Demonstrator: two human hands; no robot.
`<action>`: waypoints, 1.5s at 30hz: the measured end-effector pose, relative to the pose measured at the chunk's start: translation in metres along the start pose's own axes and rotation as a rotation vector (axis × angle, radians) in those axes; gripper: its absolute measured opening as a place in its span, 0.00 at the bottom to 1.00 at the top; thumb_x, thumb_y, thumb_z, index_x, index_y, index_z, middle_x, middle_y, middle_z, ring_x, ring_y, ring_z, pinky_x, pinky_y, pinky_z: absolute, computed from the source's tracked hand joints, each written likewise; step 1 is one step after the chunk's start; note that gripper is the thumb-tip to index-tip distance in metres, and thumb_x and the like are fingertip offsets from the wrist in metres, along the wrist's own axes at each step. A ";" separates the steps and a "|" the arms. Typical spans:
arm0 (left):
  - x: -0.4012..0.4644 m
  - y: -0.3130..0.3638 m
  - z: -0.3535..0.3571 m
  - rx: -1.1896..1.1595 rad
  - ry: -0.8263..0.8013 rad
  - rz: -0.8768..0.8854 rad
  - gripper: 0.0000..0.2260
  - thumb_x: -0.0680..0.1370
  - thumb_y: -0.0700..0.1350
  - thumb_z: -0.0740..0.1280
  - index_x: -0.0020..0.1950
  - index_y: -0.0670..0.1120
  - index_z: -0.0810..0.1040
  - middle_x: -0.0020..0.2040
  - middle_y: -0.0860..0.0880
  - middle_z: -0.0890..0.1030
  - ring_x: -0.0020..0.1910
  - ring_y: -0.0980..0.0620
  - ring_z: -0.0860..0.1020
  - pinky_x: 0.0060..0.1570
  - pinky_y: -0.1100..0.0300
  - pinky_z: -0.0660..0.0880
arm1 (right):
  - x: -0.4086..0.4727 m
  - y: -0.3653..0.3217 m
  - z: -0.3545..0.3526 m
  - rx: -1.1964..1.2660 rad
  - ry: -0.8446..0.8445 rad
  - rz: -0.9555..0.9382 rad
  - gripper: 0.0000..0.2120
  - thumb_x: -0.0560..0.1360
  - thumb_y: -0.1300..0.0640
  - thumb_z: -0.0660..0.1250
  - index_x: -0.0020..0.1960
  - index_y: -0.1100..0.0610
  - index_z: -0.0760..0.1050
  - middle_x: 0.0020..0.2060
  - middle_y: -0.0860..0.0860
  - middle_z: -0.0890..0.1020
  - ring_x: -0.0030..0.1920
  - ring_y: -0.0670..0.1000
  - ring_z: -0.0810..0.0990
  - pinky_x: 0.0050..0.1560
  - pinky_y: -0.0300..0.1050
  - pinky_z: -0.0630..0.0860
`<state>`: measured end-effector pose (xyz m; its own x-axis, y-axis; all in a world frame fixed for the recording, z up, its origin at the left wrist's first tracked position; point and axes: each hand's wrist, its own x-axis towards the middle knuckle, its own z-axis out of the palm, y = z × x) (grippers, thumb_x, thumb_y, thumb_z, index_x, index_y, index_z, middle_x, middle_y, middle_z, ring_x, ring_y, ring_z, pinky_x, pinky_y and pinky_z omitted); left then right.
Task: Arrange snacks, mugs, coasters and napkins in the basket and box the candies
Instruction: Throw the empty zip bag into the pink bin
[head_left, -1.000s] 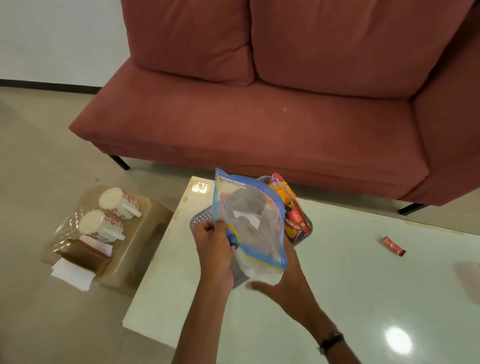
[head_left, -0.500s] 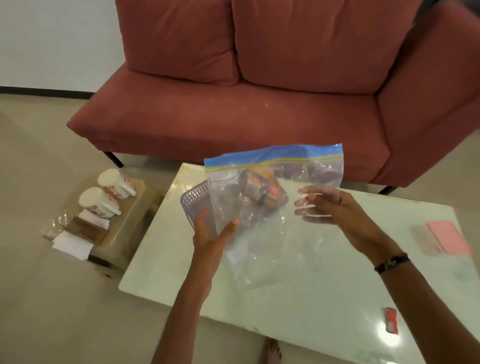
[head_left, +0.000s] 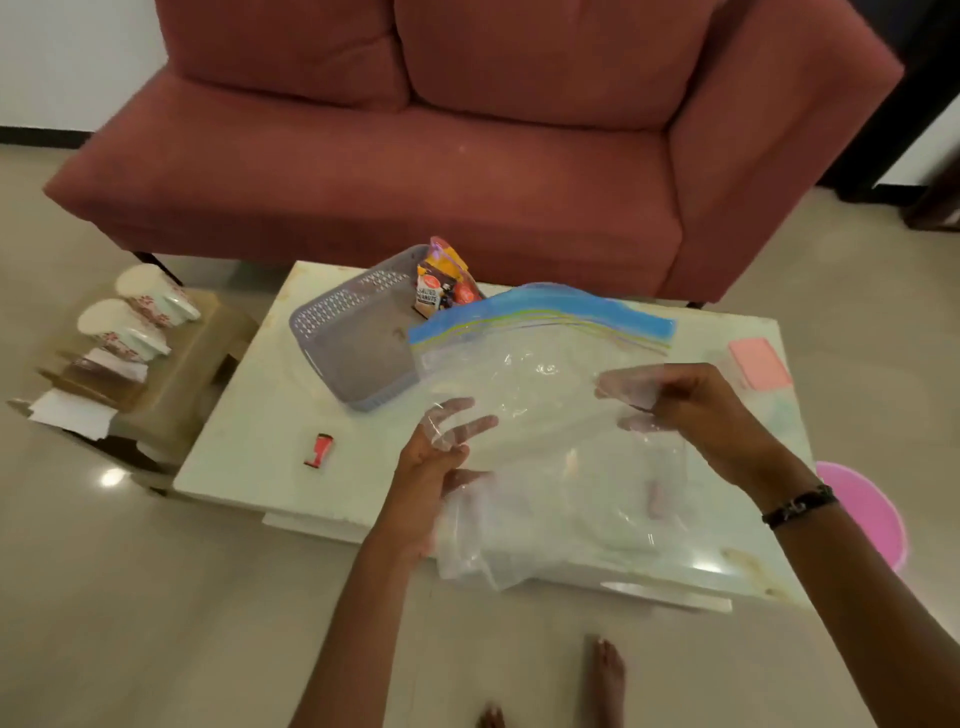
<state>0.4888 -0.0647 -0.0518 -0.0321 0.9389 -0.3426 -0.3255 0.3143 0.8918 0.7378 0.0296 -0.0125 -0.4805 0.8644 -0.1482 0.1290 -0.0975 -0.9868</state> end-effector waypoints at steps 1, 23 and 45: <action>0.000 -0.005 0.007 -0.042 0.022 -0.013 0.18 0.76 0.29 0.56 0.56 0.48 0.74 0.60 0.44 0.80 0.30 0.58 0.79 0.35 0.67 0.78 | -0.005 0.009 -0.010 0.014 0.015 -0.022 0.12 0.71 0.67 0.69 0.47 0.51 0.85 0.47 0.48 0.86 0.51 0.47 0.84 0.46 0.39 0.80; 0.092 -0.164 0.362 0.086 0.087 -0.454 0.27 0.65 0.33 0.75 0.61 0.46 0.71 0.51 0.44 0.81 0.45 0.51 0.78 0.44 0.63 0.73 | -0.155 0.111 -0.338 -0.319 0.247 0.122 0.18 0.74 0.55 0.53 0.58 0.48 0.76 0.62 0.44 0.77 0.62 0.43 0.74 0.64 0.36 0.67; 0.211 -0.399 0.527 0.782 -0.194 -0.390 0.21 0.74 0.40 0.65 0.67 0.45 0.67 0.66 0.43 0.72 0.65 0.41 0.69 0.66 0.47 0.67 | -0.133 0.424 -0.433 -0.699 0.521 0.557 0.28 0.70 0.76 0.55 0.65 0.58 0.72 0.60 0.62 0.77 0.48 0.62 0.80 0.49 0.54 0.78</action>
<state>1.1096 0.0817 -0.3242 0.1296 0.7300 -0.6710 0.4601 0.5552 0.6929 1.2319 0.0866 -0.3835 0.2152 0.9072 -0.3615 0.7732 -0.3844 -0.5044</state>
